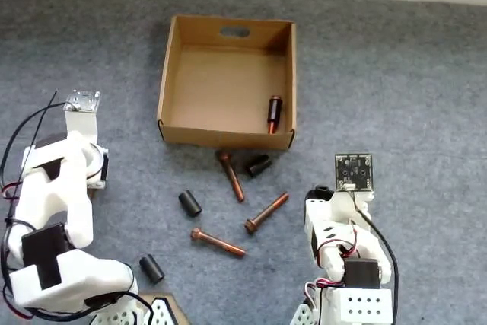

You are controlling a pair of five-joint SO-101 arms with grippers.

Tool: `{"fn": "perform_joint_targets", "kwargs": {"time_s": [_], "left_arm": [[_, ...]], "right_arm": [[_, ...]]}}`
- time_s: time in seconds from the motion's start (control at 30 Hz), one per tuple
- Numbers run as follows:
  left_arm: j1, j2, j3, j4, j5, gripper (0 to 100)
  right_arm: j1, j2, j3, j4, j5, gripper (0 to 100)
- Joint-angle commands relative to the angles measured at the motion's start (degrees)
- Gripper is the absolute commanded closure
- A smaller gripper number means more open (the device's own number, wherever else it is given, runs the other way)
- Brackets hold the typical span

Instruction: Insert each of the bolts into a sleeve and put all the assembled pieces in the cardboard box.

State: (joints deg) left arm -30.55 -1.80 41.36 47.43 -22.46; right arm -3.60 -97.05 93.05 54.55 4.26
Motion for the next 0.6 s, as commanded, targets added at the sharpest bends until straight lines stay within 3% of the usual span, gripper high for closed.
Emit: {"fn": "perform_joint_targets", "kwargs": {"time_s": [0.0,0.27,0.47,0.57], "left_arm": [[-0.3,-5.1,-1.9,4.5,0.4,99],[-0.4,-25.4,-2.5,17.1,0.4,99],[2.2,-39.7,-2.5,20.4,1.0,99],[6.5,-45.4,-2.8,20.4,9.2,99]], "right_arm": [[0.7,-0.4,-0.7,0.0,-0.2,99.1],[0.4,-0.4,-7.1,0.0,-0.4,99.1],[-0.3,-0.4,-15.7,-0.5,-0.3,99.1],[-4.8,-0.4,-18.6,-0.5,-0.2,99.1]]}}
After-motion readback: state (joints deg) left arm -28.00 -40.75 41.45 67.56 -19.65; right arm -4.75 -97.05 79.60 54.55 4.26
